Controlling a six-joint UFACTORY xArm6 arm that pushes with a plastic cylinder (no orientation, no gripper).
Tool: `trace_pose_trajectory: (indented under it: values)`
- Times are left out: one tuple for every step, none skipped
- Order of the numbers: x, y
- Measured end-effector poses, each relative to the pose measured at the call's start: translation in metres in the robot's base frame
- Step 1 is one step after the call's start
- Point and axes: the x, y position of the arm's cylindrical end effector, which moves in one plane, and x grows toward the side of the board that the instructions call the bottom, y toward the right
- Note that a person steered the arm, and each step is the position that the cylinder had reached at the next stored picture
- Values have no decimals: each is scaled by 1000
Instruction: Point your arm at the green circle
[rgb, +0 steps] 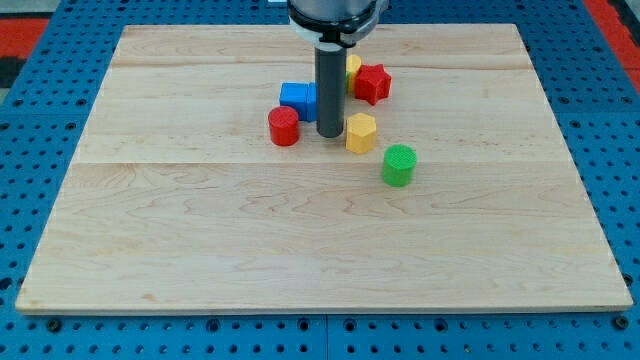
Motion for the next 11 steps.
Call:
trace_pose_trajectory:
  values:
    - [10,14]
    - [20,26]
    - [40,26]
    - [61,26]
    - [80,30]
    - [100,43]
    - [106,71]
    - [104,86]
    - [94,86]
    - [89,86]
    - [88,86]
